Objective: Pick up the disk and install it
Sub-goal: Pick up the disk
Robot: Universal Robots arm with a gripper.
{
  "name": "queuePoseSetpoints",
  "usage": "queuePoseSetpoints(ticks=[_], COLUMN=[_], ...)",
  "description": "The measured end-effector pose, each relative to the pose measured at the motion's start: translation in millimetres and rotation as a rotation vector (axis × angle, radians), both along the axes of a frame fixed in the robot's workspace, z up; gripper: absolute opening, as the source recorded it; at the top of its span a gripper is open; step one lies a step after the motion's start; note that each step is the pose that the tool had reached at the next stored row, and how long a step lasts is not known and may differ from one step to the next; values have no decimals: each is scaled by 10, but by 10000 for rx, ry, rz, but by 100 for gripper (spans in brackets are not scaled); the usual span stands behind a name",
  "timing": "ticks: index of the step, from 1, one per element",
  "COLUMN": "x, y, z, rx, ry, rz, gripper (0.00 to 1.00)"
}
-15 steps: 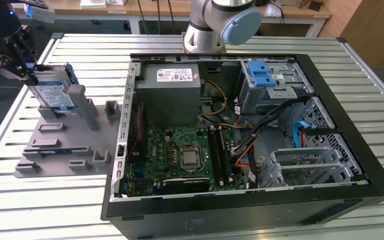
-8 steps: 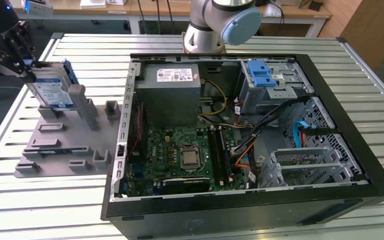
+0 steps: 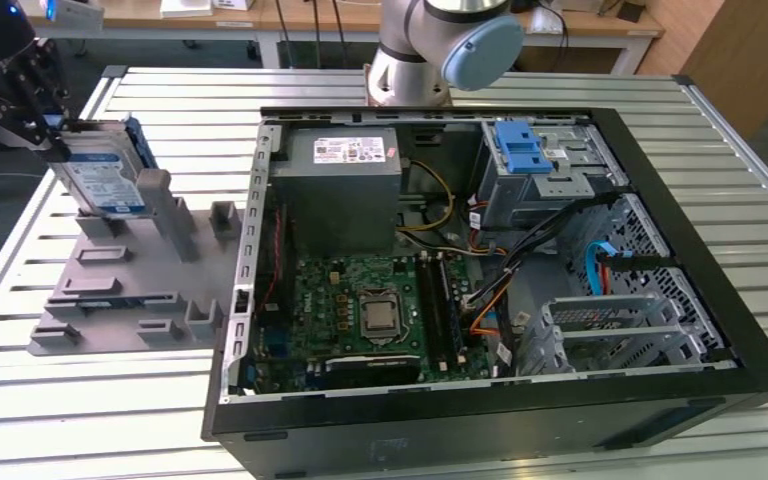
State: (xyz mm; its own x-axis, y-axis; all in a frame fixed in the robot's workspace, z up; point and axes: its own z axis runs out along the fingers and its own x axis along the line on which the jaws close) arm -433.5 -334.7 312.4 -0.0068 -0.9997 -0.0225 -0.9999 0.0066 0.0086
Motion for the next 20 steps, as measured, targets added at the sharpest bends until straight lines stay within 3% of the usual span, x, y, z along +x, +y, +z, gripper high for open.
queuePoseSetpoints(ticks=[20], x=[0], y=[0], z=[63], rx=[-1], ry=[1], rz=[0], gripper=[36])
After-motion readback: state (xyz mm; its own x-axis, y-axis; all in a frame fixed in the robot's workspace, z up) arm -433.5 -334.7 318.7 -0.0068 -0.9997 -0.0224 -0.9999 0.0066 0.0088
